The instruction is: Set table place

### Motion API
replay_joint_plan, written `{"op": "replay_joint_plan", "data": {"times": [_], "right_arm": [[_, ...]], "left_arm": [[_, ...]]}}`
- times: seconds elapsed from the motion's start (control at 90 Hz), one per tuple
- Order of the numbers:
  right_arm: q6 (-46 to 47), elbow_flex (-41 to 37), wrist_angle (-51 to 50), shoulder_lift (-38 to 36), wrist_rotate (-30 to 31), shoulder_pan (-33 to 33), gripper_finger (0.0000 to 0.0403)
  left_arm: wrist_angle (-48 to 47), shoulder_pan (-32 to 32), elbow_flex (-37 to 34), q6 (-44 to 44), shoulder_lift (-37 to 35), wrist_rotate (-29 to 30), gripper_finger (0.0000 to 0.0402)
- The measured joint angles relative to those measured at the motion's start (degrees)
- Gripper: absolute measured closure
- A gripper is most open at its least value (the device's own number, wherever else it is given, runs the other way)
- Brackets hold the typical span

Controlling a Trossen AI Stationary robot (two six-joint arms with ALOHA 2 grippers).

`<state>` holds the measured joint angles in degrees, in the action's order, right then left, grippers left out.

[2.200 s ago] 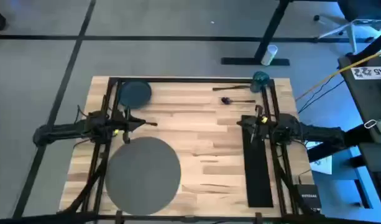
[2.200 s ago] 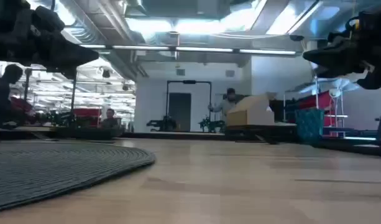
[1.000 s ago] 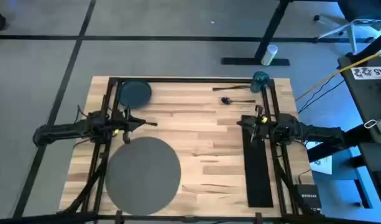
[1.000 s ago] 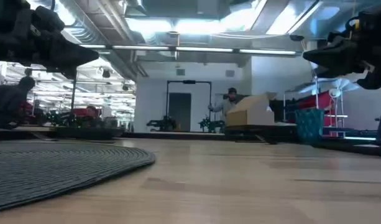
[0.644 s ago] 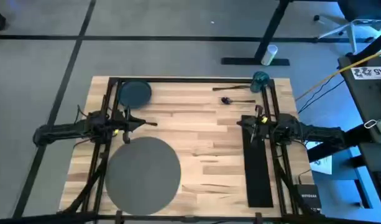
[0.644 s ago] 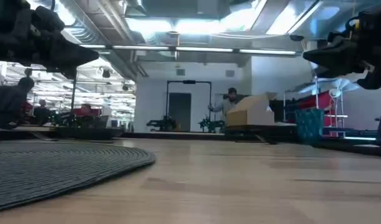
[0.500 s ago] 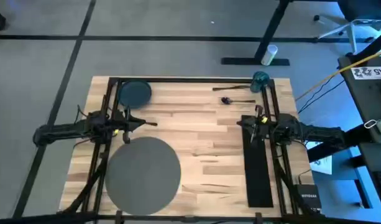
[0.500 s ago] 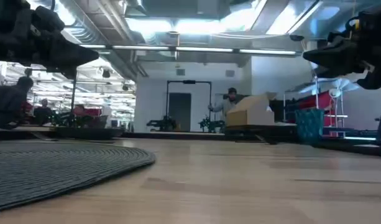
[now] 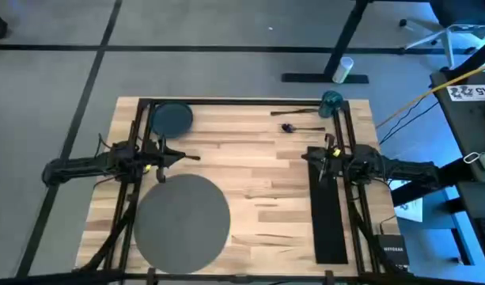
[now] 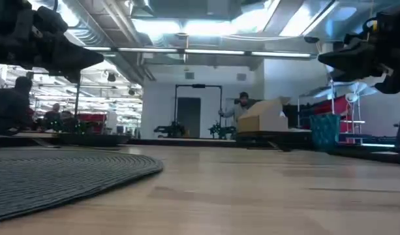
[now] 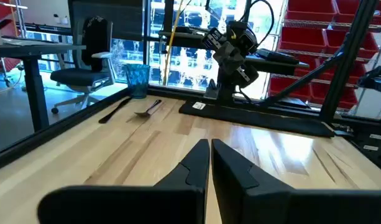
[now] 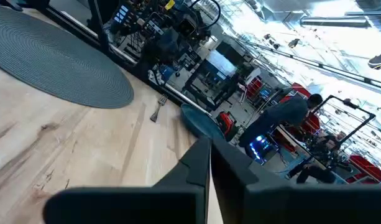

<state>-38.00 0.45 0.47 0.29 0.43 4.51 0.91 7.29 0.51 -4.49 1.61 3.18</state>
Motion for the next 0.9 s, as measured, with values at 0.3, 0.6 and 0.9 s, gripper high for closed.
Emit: {"op": "replay_joint_plan", "data": {"times": [0.3, 0.6, 0.9], "right_arm": [[0.0, 0.0, -0.02, -0.01, 0.0, 0.0, 0.0402], [-0.01, 0.0, -0.02, -0.01, 0.0, 0.0, 0.0402], [0.0, 0.0, -0.01, -0.01, 0.0, 0.0, 0.0402]], "left_arm": [[0.02, -0.02, 0.0, 0.2, -0.01, 0.0, 0.0402], [0.02, 0.0, 0.0, -3.76, -0.02, 0.0, 0.0402], [3.53, 0.04, 0.0, -1.65, -0.03, 0.02, 0.0402]]}}
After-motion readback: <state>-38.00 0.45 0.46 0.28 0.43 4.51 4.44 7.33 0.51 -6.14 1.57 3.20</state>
